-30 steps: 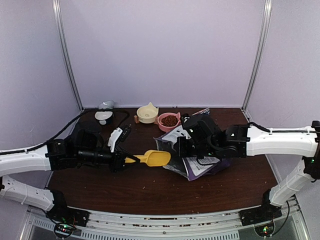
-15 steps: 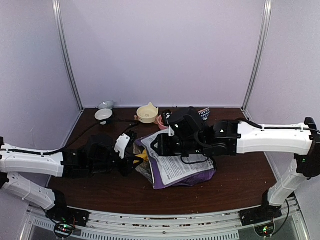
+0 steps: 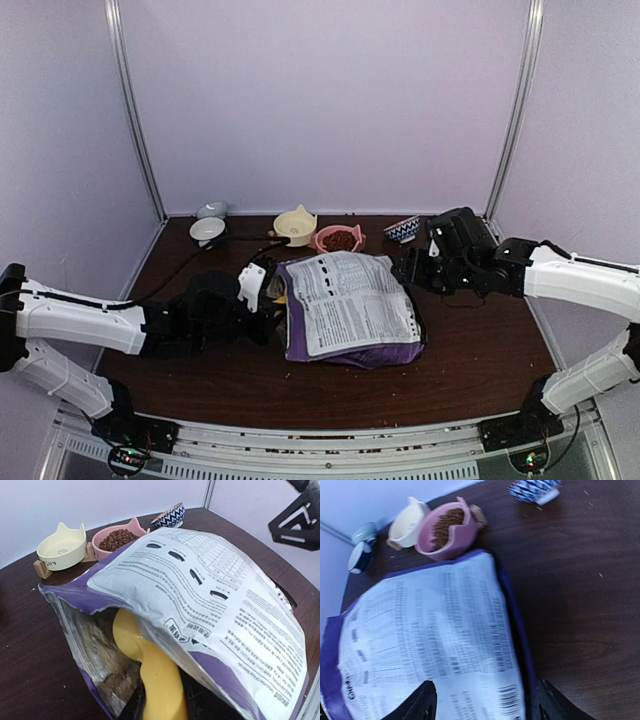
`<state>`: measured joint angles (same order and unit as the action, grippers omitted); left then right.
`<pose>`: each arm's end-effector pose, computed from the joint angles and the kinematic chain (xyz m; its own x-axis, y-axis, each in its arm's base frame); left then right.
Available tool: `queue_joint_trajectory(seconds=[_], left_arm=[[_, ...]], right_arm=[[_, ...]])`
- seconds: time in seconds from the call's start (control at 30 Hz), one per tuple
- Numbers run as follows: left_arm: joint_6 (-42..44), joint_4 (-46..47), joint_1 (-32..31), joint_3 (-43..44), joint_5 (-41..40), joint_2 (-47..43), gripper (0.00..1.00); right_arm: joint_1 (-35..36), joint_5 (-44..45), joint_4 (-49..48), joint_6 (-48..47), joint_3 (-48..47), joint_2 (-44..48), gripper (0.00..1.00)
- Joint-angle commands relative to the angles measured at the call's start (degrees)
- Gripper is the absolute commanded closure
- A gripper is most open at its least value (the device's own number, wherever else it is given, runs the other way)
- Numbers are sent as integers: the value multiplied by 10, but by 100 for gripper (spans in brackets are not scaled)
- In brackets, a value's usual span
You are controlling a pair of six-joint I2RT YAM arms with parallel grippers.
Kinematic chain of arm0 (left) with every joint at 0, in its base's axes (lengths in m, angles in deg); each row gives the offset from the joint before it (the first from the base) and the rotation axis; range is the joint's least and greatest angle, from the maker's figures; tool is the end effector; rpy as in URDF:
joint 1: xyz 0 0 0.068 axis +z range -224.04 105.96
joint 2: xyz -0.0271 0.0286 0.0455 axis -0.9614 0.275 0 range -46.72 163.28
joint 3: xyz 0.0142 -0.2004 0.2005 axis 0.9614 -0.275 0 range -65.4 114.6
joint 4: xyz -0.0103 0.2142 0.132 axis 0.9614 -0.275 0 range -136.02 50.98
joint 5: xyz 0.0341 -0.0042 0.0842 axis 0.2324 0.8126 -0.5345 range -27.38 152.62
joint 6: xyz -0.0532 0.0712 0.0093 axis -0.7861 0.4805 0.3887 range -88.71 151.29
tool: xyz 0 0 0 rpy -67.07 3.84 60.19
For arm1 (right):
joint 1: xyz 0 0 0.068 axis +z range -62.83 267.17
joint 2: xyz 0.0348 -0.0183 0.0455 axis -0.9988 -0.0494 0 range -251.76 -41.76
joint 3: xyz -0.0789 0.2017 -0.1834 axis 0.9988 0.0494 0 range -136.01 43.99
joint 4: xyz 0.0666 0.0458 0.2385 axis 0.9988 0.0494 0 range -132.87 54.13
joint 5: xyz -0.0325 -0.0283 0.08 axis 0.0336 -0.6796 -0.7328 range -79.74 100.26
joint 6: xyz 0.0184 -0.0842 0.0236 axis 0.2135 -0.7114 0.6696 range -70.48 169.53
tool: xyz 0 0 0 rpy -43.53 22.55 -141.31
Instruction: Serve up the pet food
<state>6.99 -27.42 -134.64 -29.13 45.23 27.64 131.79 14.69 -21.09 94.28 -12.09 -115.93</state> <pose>0.1689 -0.2512 0.2142 -0.4877 0.0656 -0.8706 0.5480 0.7993 -0.2467 0.2209 0.2093 0.2642 -0.7874 0.2092 -0.5799 -0.1461 0.8505 0.5052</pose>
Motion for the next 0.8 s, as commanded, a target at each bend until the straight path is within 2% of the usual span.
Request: queue_joint_trajectory(seconds=[0.0,0.2,0.5,0.77], left_arm=[[-2,72,-1,26,-15,4,100],[-4,69,-1,30,-15,6,100],[-2,67,-1,32,-16,6,100],[14,91,-1,33,-12,16,100]], right_arm=[[-81,-60,1,-24,70,7,35],[-125,-92,-17,-46,86,-17,44],[-132,-130,-60,-46,86,-55,52],[-133,-138,-77,-73,67,-102,71]])
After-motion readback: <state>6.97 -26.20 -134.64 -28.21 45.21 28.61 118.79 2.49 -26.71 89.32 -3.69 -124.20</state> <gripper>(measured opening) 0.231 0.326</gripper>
